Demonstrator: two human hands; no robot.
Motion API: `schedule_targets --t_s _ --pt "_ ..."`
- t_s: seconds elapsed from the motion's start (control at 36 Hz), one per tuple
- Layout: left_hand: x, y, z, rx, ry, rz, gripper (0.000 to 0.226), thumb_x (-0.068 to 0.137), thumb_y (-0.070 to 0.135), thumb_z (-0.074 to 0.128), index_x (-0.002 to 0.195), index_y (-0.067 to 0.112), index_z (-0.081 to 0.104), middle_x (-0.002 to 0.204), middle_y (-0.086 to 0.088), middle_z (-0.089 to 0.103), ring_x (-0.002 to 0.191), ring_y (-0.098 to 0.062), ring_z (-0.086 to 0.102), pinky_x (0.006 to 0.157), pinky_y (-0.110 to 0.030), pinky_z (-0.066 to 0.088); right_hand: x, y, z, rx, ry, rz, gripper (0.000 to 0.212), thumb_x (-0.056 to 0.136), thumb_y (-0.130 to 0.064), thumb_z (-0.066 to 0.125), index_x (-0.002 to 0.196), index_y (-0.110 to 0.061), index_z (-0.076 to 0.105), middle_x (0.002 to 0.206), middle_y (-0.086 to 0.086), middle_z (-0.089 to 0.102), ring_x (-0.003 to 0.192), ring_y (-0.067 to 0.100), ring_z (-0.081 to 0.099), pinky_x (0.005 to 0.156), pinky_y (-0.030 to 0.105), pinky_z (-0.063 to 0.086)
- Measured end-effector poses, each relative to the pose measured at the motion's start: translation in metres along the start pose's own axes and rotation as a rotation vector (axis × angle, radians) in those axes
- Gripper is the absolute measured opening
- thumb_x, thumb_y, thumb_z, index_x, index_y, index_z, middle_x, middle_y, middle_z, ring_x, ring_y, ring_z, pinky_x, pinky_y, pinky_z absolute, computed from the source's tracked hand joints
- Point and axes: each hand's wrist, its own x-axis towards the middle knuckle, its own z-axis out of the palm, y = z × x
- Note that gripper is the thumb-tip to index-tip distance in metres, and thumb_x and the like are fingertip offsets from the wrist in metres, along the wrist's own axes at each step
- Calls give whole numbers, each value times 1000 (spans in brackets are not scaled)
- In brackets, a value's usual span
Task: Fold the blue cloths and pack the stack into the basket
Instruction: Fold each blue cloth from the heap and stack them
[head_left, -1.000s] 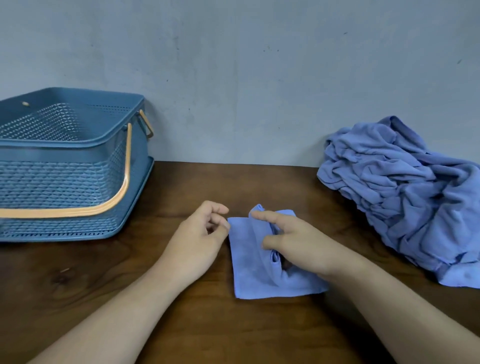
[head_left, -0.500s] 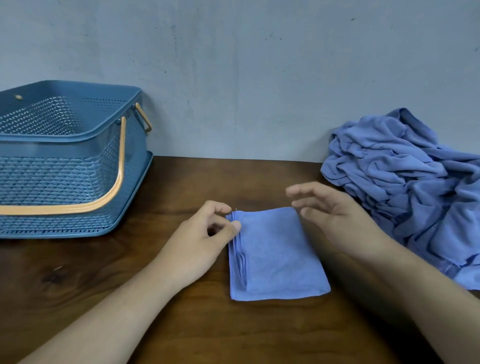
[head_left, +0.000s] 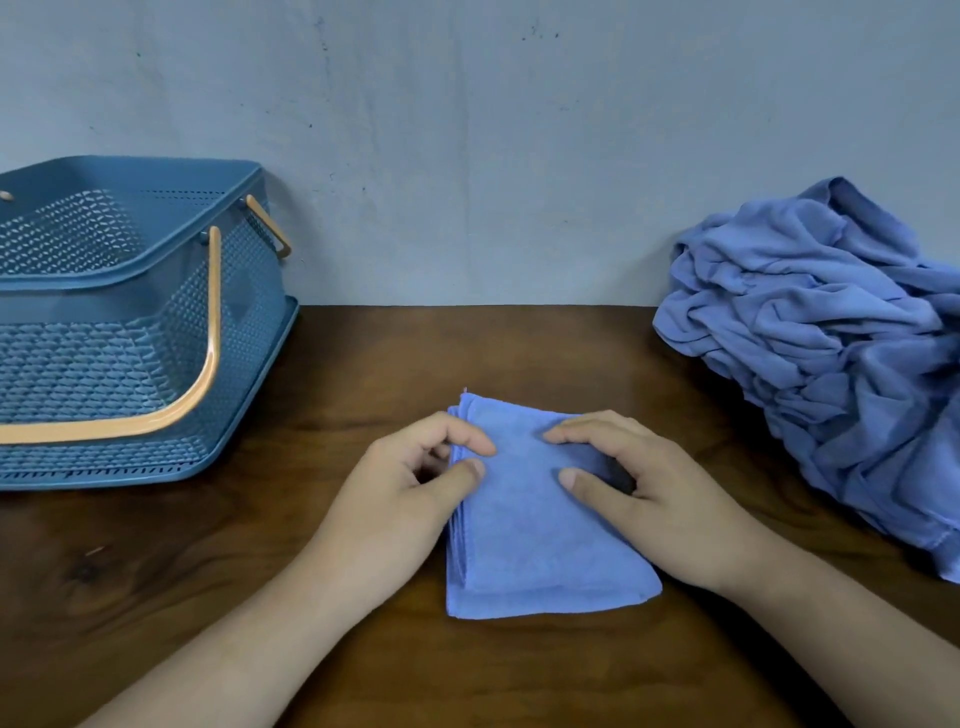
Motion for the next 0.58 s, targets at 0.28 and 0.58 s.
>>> schedule_targets --t_s 0.28,0.58 --pt "-5 3 -2 440 10 -9 9 89 31 62 94 39 60 75 15 55 74 -7 53 71 -26 41 -2 -8 0 -354 -305 -37 84 84 -90 50 158 -62 22 166 -40 -1 154 -10 -16 130 35 8" --pt "-12 9 -12 799 -447 104 81 96 84 35 164 54 4 168 38 -11 149 16 -25 133 -39 -3 0 -17 -1 -424 -458 4 93 81 -97 41 155 -69 -6 161 -38 -32 147 -6 -39 131 45 -4"
